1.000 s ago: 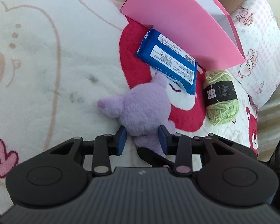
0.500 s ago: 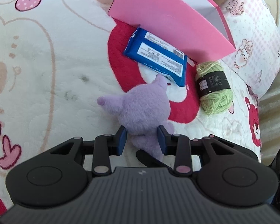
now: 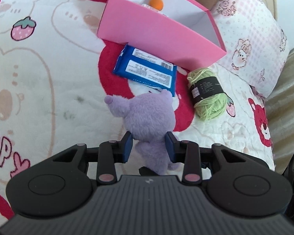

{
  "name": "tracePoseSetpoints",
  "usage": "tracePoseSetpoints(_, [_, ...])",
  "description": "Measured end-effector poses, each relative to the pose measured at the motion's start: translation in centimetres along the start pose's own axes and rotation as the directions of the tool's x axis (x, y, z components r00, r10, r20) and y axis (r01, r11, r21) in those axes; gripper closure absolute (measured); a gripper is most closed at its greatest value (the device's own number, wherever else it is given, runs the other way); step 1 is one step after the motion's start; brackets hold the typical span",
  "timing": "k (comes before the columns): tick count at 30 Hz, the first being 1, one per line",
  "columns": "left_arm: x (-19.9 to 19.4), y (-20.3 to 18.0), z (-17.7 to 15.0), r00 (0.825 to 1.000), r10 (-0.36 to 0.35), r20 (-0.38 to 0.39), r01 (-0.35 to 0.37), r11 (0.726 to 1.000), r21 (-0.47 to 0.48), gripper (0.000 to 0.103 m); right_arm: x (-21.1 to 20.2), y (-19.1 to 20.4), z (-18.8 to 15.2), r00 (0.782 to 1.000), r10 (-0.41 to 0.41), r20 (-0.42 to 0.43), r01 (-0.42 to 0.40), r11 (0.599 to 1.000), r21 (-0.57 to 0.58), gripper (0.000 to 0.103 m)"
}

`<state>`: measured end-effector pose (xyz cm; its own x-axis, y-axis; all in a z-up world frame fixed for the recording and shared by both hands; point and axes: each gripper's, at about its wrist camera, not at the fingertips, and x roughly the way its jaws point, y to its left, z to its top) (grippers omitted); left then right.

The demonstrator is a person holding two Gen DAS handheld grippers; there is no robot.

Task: Organize objects
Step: 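Lift the purple plush with the left gripper toward the pink box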

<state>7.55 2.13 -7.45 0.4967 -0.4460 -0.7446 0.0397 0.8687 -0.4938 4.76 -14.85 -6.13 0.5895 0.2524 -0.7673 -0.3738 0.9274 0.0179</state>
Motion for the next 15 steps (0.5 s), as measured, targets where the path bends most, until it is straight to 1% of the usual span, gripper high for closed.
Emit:
tracePoseSetpoints(6, [-1.2, -1.3, 0.0, 1.0, 0.001, 0.025, -0.003, 0.999, 0.045, 0.069, -1.4, 0.1, 0.2, 0.999, -0.026, 0.037, 0.026, 1.0, -0.013, 0.052])
tracePoseSetpoints(9, [-2.1, -2.0, 0.0, 0.998, -0.005, 0.061, -0.001, 0.995, 0.1, 0.067, -2.1, 0.6, -0.1, 0.993, -0.062, 0.1, 0.069, 0.996, -0.064, 0.053])
tracePoseSetpoints(12, [-3.0, -2.3, 0.2, 0.996, -0.012, 0.085, 0.001, 0.992, 0.124, 0.067, -2.6, 1.1, -0.3, 0.984, -0.087, 0.158, 0.106, 0.987, -0.118, 0.053])
tracePoseSetpoints(15, [-3.8, -3.0, 0.7, 0.995, 0.0, 0.098, -0.015, 0.989, 0.148, 0.067, -3.1, 0.9, 0.3, 0.981, -0.08, 0.178, 0.102, 0.988, -0.118, 0.053])
